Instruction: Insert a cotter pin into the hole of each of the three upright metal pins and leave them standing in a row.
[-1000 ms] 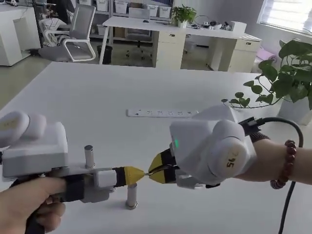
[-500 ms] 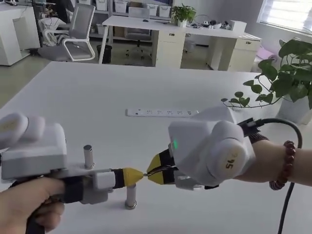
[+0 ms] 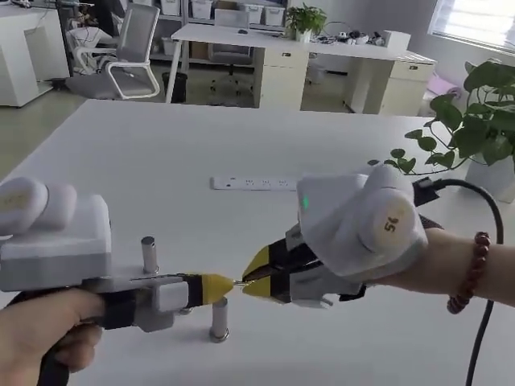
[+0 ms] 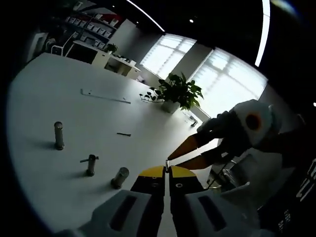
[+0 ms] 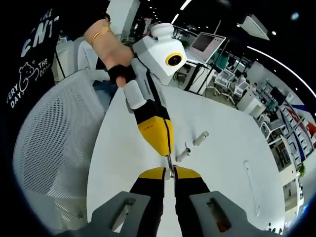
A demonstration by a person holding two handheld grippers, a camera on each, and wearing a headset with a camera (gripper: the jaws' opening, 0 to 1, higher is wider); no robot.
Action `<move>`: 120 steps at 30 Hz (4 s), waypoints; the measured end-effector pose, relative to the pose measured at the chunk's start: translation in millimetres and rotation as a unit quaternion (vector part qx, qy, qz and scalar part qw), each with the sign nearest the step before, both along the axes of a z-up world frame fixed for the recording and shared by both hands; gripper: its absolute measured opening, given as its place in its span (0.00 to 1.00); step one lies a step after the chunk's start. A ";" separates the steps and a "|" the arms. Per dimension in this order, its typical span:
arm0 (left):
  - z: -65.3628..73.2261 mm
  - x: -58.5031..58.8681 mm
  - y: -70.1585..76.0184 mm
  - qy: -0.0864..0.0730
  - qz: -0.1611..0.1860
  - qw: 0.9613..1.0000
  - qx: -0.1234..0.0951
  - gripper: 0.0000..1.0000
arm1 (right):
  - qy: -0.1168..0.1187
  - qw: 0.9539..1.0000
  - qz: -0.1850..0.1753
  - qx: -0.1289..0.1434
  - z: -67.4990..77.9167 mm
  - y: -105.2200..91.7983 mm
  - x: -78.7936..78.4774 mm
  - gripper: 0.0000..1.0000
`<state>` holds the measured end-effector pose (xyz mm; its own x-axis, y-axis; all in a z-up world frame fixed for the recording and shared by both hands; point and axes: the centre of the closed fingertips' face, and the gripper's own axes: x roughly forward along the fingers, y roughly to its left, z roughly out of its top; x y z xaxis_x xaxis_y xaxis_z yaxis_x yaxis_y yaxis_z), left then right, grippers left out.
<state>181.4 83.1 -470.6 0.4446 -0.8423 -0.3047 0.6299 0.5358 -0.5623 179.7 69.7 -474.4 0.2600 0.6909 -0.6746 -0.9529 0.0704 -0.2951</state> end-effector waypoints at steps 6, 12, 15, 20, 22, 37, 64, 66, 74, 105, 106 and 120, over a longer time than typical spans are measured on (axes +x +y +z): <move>-2.6 -3.1 4.6 -0.037 -0.018 0.999 0.031 0.00 | 0.083 0.995 -0.029 0.045 1.5 -3.1 -2.3 0.04; 1.1 -10.0 3.5 -0.079 -0.052 0.994 0.053 0.00 | 0.171 0.981 -0.043 0.085 0.4 -6.8 -8.0 0.08; 4.7 -14.4 2.3 -0.094 -0.069 0.992 0.052 0.00 | 0.196 0.975 -0.040 0.095 0.3 -8.6 -11.4 0.09; 2.7 -19.7 3.5 -0.118 -0.095 0.986 0.068 0.00 | 0.233 0.965 -0.030 0.116 3.7 -9.3 -19.3 0.09; 3.5 -21.7 2.7 -0.117 -0.099 0.986 0.062 0.00 | 0.240 0.963 -0.025 0.119 3.8 -9.5 -21.3 0.09; 11.2 -48.1 -7.6 -0.152 -0.171 0.973 0.038 0.00 | 0.326 0.935 0.027 0.141 6.3 -9.4 -51.8 0.09; 23.1 -74.4 -10.3 -0.149 -0.206 0.967 -0.014 0.00 | 0.365 0.917 0.077 0.144 11.9 -1.7 -84.7 0.00; 21.3 -75.5 -10.5 -0.148 -0.208 0.967 -0.011 0.00 | 0.359 0.919 0.080 0.139 11.0 -1.8 -85.3 0.00; 13.7 -78.1 -12.6 -0.150 -0.215 0.965 0.008 0.01 | 0.327 0.935 0.101 0.096 4.8 -5.6 -86.8 0.00; -33.8 4.3 25.4 -0.192 -0.034 0.973 0.121 0.26 | 0.211 0.973 0.080 -0.037 -45.2 -26.0 -21.0 0.00; -36.4 7.2 26.5 -0.190 -0.024 0.973 0.126 0.26 | 0.209 0.974 0.079 -0.039 -46.7 -26.0 -18.5 0.00; -67.4 27.8 23.5 -0.178 0.031 0.971 0.157 0.27 | 0.183 0.978 0.081 -0.066 -70.0 -32.7 12.2 0.00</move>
<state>209.2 106.6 -538.0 0.6157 -0.7007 -0.3603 0.7154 0.6888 -0.1170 192.0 37.0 -544.4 -0.1211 0.6038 -0.7879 -0.9918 -0.1066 0.0707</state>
